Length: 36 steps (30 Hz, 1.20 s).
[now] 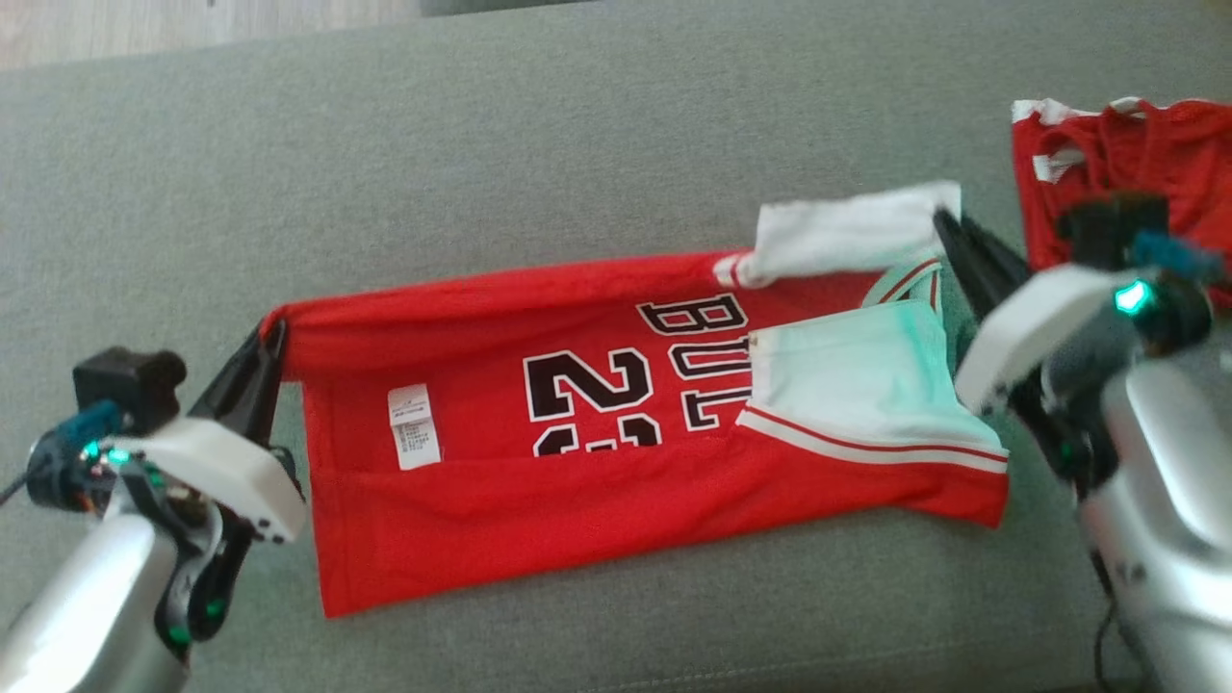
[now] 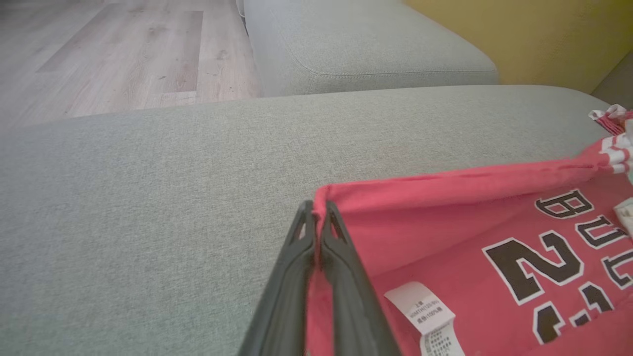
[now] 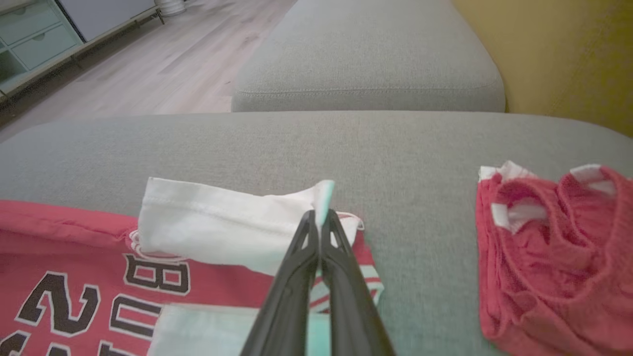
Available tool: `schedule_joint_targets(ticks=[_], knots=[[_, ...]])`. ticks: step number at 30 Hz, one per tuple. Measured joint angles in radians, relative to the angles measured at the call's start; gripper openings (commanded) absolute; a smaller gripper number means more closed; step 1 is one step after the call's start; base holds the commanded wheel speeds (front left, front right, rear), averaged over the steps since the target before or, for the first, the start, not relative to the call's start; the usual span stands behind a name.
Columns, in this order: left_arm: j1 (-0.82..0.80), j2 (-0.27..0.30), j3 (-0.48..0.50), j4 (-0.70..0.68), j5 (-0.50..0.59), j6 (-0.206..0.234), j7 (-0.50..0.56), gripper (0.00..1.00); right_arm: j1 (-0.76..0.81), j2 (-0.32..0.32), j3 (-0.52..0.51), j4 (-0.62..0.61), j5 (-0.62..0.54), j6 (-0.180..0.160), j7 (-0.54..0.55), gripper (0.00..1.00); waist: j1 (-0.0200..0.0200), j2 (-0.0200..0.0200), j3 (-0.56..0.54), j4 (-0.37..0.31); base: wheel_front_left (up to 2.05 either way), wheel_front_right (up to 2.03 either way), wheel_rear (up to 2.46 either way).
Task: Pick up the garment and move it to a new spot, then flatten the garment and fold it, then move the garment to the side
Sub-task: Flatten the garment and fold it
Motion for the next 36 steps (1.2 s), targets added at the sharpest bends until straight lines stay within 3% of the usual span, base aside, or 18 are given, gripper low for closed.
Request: schedule_joint_targets(ticks=[10, 26, 27, 28, 29, 30, 31, 36], knots=[[0.1, -0.001, -0.002, -0.047, 0.005, 0.042, -0.071, 0.0, 0.257, 0.048, -0.091, -0.187, -0.044, 0.0, 0.034, 0.0, 0.0002, 0.0, -0.03, -0.011, 0.0, 0.0, 0.0], [0.249, -0.028, -0.028, -0.019, 0.005, 0.085, -0.138, 0.0, 0.412, 0.115, -0.152, -0.201, -0.125, 0.0, 0.025, 0.0, 0.0002, 0.0, -0.08, -0.02, 0.0, 0.0, 0.0], [0.253, -0.034, -0.027, -0.018, 0.004, 0.09, -0.14, 0.0, 0.418, 0.121, -0.159, -0.197, -0.132, 0.0, 0.019, 0.07, 0.0002, 0.0, -0.082, -0.019, 0.0, 0.0, 0.0], [0.256, -0.039, -0.027, -0.017, 0.002, 0.092, -0.148, 0.13, 0.425, 0.131, -0.173, -0.193, -0.142, 0.0, 0.008, 0.49, 0.0003, 0.0, -0.085, -0.02, 0.0, 0.0, 0.0], [0.258, -0.043, -0.027, -0.017, 0.002, 0.092, -0.154, 0.43, 0.429, 0.135, -0.178, -0.185, -0.15, 0.0, 0.0, 0.93, 0.0002, 0.0, -0.087, -0.02, 0.0, 0.0, 0.0], [0.26, -0.046, -0.027, -0.018, 0.002, 0.096, -0.158, 0.95, 0.434, 0.137, -0.187, -0.181, -0.154, 0.0, -0.006, 1.0, 0.0002, 0.0, -0.089, -0.019, 0.0, 0.0, 0.0], [0.263, -0.049, -0.026, -0.018, 0.002, 0.106, -0.168, 1.0, 0.439, 0.143, -0.198, -0.179, -0.157, 0.0, -0.012, 1.0, 0.0002, 0.0, -0.091, -0.019, 0.0, 0.0, 0.0], [0.301, -0.054, -0.013, -0.037, 0.007, 0.153, -0.221, 1.0, 0.482, 0.167, -0.244, -0.176, -0.166, 0.0, -0.03, 1.0, 0.0002, 0.0, -0.109, -0.011, 0.0, 0.0, 0.0]])
